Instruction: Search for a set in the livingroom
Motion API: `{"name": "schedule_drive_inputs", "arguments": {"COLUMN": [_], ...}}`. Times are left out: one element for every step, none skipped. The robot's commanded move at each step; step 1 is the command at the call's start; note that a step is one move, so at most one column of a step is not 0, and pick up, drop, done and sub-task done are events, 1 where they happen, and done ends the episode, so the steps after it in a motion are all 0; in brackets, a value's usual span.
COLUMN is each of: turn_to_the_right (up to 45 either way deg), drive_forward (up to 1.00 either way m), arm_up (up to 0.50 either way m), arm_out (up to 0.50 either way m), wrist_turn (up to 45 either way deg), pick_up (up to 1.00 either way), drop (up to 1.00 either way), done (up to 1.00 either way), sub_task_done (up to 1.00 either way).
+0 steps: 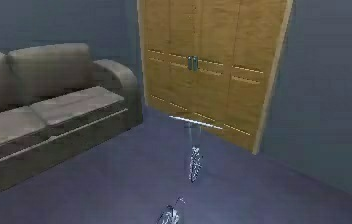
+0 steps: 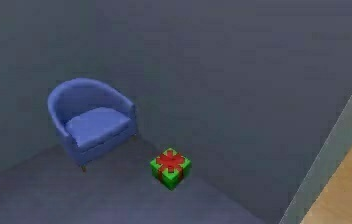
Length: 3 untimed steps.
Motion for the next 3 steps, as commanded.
{"name": "schedule_drive_inputs", "arguments": {"turn_to_the_right": [-45.0,-6.0,0.0], "drive_forward": [0.00,0.00,0.30], "arm_up": [0.00,0.00,0.00], "arm_out": [0.00,0.00,0.00], "wrist_turn": [0.0,0.0,0.0], "pick_up": [0.00,0.00,0.00], "drop": [0.00,0.00,0.00], "done": [0.00,0.00,0.00], "sub_task_done": [0.00,0.00,0.00]}}
